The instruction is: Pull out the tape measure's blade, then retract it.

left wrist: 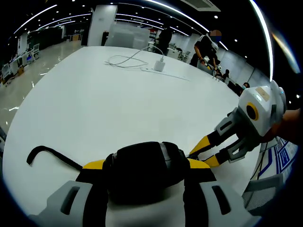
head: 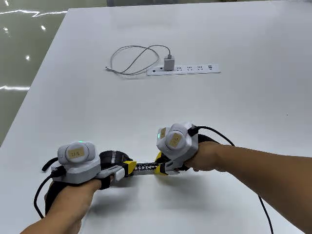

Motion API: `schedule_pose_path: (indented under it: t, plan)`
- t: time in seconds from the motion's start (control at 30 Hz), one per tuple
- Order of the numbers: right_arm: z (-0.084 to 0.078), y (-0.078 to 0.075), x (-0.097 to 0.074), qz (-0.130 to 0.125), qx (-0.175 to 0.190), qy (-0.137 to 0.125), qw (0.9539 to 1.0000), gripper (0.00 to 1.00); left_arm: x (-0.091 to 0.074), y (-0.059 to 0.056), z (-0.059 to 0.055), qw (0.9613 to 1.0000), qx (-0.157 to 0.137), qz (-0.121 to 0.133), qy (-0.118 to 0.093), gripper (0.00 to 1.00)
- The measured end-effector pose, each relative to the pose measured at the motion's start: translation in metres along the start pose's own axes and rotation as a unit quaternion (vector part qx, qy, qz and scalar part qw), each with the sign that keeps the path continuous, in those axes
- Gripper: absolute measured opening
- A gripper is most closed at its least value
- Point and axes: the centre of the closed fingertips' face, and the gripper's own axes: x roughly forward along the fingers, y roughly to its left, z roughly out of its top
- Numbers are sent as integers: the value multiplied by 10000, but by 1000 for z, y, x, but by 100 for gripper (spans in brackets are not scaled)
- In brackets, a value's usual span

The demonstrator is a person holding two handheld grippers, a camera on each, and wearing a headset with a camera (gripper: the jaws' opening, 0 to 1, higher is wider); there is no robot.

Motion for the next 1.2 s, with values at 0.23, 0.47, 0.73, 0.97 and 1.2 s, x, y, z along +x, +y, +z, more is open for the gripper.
schedule_pose_path:
  t: [0.23,0.47,0.73,0.97,1.2]
  plan:
    - [3,-1,2,10,19,-20,10000,10,0,-1,0,10000,-6,2,7,60]
    - [5,0,3,10,38,-48,10000,10,0,0,0,10000,-23,-1,9,60]
    - [9,1,5,-5,-1,-87,10000,10,0,0,0,10000,-34,1,9,60]
    - [10,1,6,27,51,-118,9999,10,0,0,1,10000,-29,-3,5,60]
    - [12,2,7,39,25,-92,9999,10,0,0,0,10000,-34,-6,17,60]
